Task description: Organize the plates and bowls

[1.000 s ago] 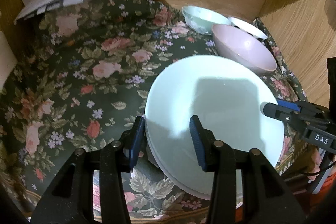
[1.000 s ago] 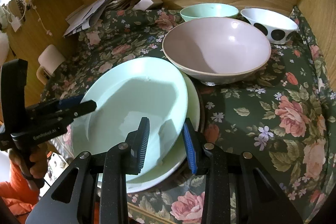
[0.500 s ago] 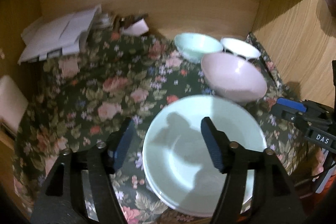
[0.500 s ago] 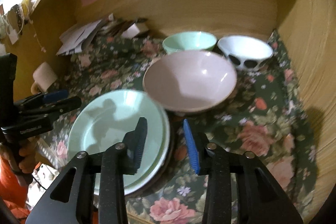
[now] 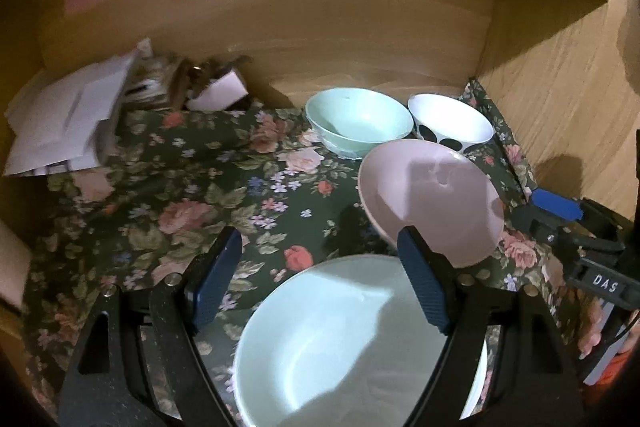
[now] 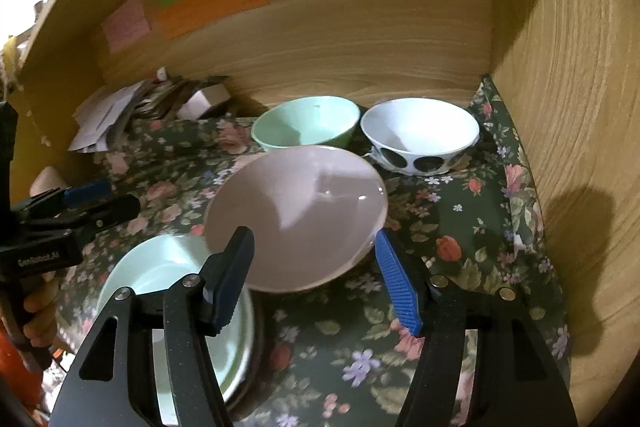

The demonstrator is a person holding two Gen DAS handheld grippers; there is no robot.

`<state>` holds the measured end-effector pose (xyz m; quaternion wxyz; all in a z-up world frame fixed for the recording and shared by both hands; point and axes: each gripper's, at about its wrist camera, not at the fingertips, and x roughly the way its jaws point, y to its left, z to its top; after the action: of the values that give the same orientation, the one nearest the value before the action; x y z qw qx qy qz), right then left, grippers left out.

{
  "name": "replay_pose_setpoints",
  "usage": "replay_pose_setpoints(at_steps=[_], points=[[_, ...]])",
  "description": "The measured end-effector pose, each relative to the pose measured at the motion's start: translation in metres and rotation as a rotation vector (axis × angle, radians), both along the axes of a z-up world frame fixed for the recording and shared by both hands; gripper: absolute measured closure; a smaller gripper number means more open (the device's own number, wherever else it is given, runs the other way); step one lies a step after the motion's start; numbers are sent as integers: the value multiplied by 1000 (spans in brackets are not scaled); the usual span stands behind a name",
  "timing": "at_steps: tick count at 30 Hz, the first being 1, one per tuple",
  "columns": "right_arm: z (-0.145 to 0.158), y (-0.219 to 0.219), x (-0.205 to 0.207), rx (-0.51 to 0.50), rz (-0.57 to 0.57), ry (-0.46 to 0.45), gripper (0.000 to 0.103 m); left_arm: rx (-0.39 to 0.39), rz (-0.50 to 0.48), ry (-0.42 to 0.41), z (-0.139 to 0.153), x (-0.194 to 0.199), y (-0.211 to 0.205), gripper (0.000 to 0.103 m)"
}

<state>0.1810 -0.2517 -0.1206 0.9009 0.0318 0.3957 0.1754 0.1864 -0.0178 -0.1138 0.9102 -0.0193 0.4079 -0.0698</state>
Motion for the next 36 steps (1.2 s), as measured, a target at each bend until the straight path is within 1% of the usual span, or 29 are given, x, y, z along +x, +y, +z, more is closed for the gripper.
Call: replay_pose_setpoints(at_steps=[8, 10, 12, 13, 14, 15, 16, 18, 19, 21, 23, 25, 27, 30, 36], points=[[-18, -9, 28, 6, -21, 37, 43, -7, -47, 61, -20, 34, -19, 23], [-23, -11, 34, 12, -27, 47, 43, -6, -58, 72, -24, 41, -25, 25], [-28, -13, 39, 18, -31, 62, 43, -4, -67, 89, -31, 48, -30, 32], [-31, -14, 41, 23, -33, 70, 43, -4, -70, 100, -34, 52, -32, 32], [-33, -15, 43, 31, -37, 75, 44, -9, -72, 108, -37, 55, -34, 34], [-34, -16, 44, 33, -40, 78, 46, -13, -73, 117, -39, 58, -36, 41], [-36, -16, 46, 35, -40, 83, 48, -14, -73, 125, -41, 61, -37, 44], [-40, -17, 49, 41, -39, 96, 57, -24, -78, 142, -45, 65, -39, 50], [-42, -17, 50, 45, -37, 104, 59, -27, -83, 147, -47, 67, -41, 52], [-45, -16, 53, 49, -30, 118, 67, -29, -98, 154, -50, 70, -44, 59], [-49, -15, 54, 51, -24, 131, 72, -33, -103, 163, -53, 73, -47, 63], [-51, -15, 55, 56, -21, 141, 73, -45, -111, 176, -57, 76, -49, 68], [-54, -14, 57, 63, -17, 152, 78, -53, -114, 188, -60, 79, -51, 74], [-57, -12, 58, 66, -10, 160, 80, -60, -127, 205, -65, 82, -53, 79], [-57, -10, 58, 54, -15, 153, 81, -48, -124, 209, -70, 84, -54, 83]])
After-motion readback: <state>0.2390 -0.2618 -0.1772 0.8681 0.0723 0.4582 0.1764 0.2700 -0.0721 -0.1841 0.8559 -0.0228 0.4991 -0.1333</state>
